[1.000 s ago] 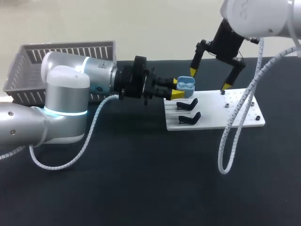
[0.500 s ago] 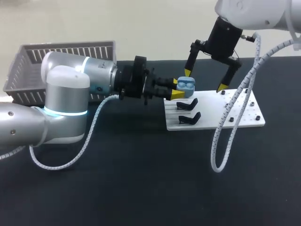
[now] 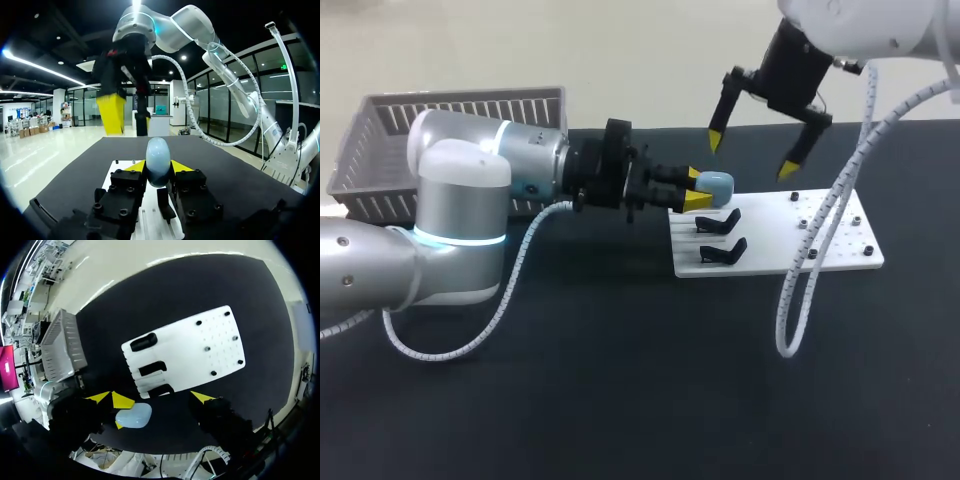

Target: Pick up each earbud case from the left stands, insert the matching earbuds, close the lid, and place the case in the box.

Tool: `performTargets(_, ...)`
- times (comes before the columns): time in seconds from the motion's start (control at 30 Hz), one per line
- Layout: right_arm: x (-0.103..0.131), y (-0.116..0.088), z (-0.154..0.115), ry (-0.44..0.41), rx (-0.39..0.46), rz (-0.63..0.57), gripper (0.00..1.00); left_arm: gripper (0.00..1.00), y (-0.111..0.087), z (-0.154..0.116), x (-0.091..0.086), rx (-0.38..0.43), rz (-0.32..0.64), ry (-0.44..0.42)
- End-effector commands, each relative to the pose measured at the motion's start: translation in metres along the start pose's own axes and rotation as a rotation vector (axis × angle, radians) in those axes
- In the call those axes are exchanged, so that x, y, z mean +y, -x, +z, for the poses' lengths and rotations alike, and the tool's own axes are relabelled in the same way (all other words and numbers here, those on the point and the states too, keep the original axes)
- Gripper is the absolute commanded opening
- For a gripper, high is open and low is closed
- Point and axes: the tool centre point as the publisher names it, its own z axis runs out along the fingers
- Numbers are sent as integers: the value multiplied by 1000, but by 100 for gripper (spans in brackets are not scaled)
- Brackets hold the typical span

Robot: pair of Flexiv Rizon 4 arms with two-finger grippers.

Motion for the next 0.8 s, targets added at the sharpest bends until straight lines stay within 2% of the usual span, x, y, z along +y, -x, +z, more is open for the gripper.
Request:
performTargets(0.03,-13,-28,-29,71,-284,-56,100,0,0,0,0,1,0,0)
performTargets(0.1,-10,-36,-42,106,-374,-100,100,0,0,0,0,1,0,0)
performTargets(0.37,1,-60,-52,210,-518,-253,100,0,0,0,0,1,0,0)
performTargets(0.53,2,-67,-57,253,-626,-289,100,0,8,-19,-10,-14,-54,90)
performTargets(0.7,3,-64,-61,283,-652,-314,100,0,32,-49,-21,20,-34,220)
performTargets(0.8,3,-64,-61,283,-652,-314,100,0,45,-67,-27,73,0,291)
